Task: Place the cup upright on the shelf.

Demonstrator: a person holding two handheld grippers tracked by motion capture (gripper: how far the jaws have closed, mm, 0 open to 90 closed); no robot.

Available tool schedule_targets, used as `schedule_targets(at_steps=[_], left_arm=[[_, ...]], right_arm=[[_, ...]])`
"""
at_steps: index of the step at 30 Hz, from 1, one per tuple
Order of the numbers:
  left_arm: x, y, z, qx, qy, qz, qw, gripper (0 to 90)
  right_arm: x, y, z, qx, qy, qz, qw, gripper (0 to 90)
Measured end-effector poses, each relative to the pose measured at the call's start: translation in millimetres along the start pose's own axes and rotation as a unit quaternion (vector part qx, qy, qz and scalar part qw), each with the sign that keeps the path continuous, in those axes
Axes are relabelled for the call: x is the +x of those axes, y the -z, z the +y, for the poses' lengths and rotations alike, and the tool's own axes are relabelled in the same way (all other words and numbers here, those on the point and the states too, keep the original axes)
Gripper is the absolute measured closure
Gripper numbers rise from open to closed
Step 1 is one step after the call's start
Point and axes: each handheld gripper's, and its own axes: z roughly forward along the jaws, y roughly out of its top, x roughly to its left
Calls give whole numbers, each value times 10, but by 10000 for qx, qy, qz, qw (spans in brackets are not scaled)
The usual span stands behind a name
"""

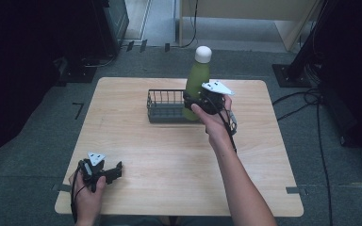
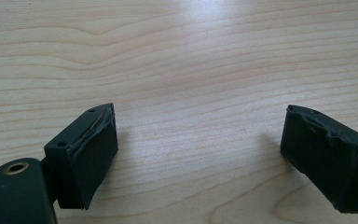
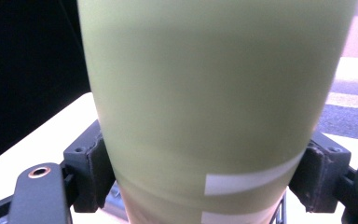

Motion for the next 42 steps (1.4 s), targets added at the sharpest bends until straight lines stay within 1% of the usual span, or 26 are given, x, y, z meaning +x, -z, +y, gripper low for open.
schedule_targets(at_steps=[2,5,6,11,12,13,14,18,19,20,21,23,24,25,26,28,31,33,36,38,41,42], left_arm=[[2,0,-1,-5,9,-11,10000,115],[2,0,0,-5,5,-8,10000,115],[2,0,0,-6,6,-9,10000,114],[2,0,-1,-6,5,-12,10000,115],[3,1,-1,-10,13,-18,10000,115],[3,1,-1,-10,13,-18,10000,115],[4,1,-1,-15,23,-23,10000,115],[6,1,-1,-14,16,-25,10000,115],[6,1,-1,-14,16,-25,10000,115],[6,2,-1,-16,27,-32,10000,115],[6,2,-1,-16,29,-32,10000,115],[7,2,-2,-18,29,-35,10000,115],[7,2,-2,-18,32,-39,10000,115],[7,2,-2,-18,32,-39,10000,115],[8,2,-2,-20,35,-38,10000,115],[8,2,-2,-19,31,-37,10000,115],[8,2,-2,-25,38,-44,10000,115],[9,3,-2,-26,35,-49,10000,115],[8,2,-2,-27,30,-50,10000,115],[9,2,-2,-27,29,-54,10000,115],[10,3,-3,-31,34,-61,10000,115],[9,3,-2,-27,22,-60,10000,116]], right_arm=[[-20,-35,29,-84,9,-76,9999,203],[-36,-38,50,-112,-35,-83,9999,203],[-50,-35,74,-184,-72,-84,9998,203],[-72,-60,117,-206,-25,-160,9997,203],[-85,-97,140,-247,16,-222,9994,203],[-85,-97,140,-247,16,-222,9994,203],[-98,-135,157,-288,9,-254,9993,203],[-132,-217,161,-423,-90,-402,9983,203],[-132,-217,161,-423,-90,-402,9983,203],[-148,-265,154,-466,-75,-532,9975,203],[-152,-285,149,-467,-57,-577,9972,202],[-155,-306,142,-480,-27,-605,9970,203],[-156,-345,123,-468,-2,-624,9970,203],[-156,-345,123,-468,-2,-624,9970,203],[-156,-386,97,-415,37,-627,9972,202],[-151,-399,86,-372,33,-616,9974,202],[-131,-446,51,-354,142,-605,9974,202],[-105,-476,28,-294,181,-570,9978,202],[-83,-531,-26,-80,275,-565,9980,202],[-78,-575,-79,87,376,-608,9974,202],[-69,-600,-114,161,429,-627,9970,202],[-51,-614,-134,204,497,-612,9967,202]])
